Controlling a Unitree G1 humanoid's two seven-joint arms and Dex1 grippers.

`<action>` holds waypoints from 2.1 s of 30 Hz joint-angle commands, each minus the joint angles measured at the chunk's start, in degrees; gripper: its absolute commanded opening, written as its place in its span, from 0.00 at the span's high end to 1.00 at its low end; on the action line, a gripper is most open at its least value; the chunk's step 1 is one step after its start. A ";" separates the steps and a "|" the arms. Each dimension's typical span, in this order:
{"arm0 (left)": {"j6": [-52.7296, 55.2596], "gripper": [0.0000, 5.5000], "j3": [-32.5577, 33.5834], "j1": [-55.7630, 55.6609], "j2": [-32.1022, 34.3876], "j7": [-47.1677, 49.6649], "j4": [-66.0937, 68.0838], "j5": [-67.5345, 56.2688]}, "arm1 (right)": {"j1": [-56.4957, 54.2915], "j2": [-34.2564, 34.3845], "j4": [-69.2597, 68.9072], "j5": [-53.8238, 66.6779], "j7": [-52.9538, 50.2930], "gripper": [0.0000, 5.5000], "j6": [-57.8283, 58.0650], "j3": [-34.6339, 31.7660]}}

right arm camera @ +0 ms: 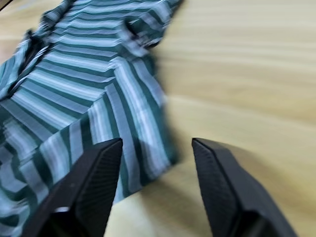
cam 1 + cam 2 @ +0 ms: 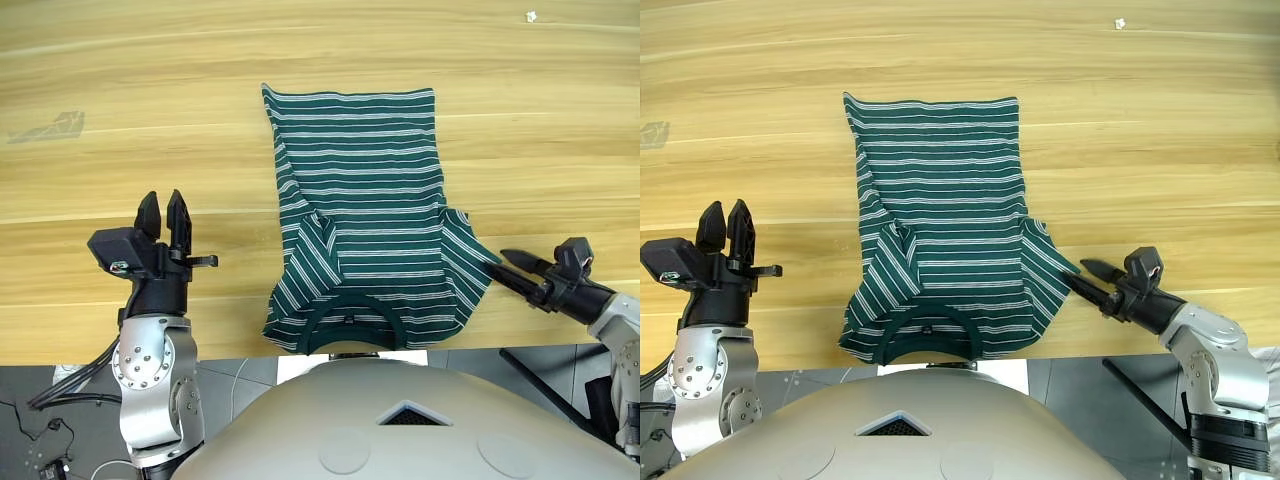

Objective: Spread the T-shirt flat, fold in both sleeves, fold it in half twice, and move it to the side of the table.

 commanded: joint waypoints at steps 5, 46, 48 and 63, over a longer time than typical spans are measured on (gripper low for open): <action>-0.45 0.74 0.38 -0.30 -0.24 -0.34 1.50 0.75 | 0.73 -1.75 -0.30 -1.80 3.28 0.79 -2.15 0.32; -1.96 0.74 -4.58 -2.31 -1.32 -2.31 6.65 4.25 | -7.88 1.01 -13.25 -6.09 4.74 1.00 -5.45 21.39; -1.98 0.74 -4.79 -2.41 -1.26 -2.44 6.81 4.34 | -7.88 1.30 -13.36 -5.27 4.71 0.93 -4.90 21.30; -5.64 0.74 -7.58 -0.89 3.10 -6.92 5.81 8.79 | -8.64 3.28 -12.78 0.09 6.79 0.50 -10.41 17.01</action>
